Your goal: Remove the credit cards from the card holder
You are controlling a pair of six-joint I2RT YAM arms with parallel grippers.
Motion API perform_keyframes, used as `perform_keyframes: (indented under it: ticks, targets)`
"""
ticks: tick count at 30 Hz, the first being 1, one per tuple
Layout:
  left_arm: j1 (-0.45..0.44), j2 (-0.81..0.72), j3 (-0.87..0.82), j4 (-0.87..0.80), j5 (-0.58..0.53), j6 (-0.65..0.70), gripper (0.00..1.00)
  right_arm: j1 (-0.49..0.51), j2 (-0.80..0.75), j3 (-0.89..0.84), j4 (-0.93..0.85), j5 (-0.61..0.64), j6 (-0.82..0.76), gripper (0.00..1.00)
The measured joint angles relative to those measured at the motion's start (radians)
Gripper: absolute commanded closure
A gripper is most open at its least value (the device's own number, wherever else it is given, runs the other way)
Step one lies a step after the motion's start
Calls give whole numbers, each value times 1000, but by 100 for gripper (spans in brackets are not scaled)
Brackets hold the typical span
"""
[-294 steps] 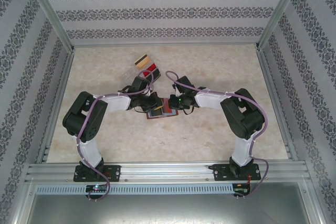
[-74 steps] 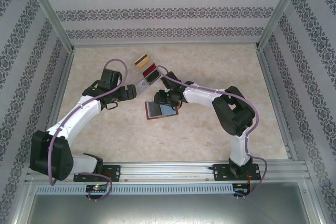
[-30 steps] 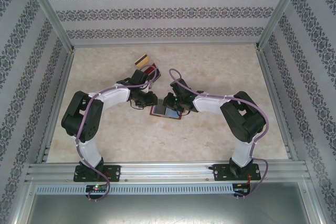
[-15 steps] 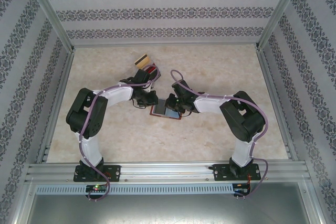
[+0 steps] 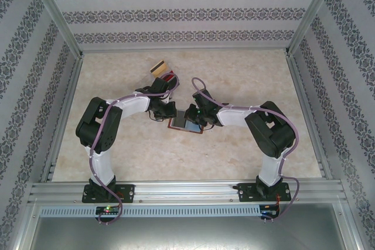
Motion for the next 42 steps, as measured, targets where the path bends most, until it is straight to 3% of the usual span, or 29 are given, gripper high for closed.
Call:
perform_keyframes:
  ticks: [22,42]
  targets:
    - [0,10,10,-2,1,0,92,-2,11,-5,14,-7,4,83]
    - [0,11,19,-17,-3,1,89,-13,18,-13,50,-29,-1,94]
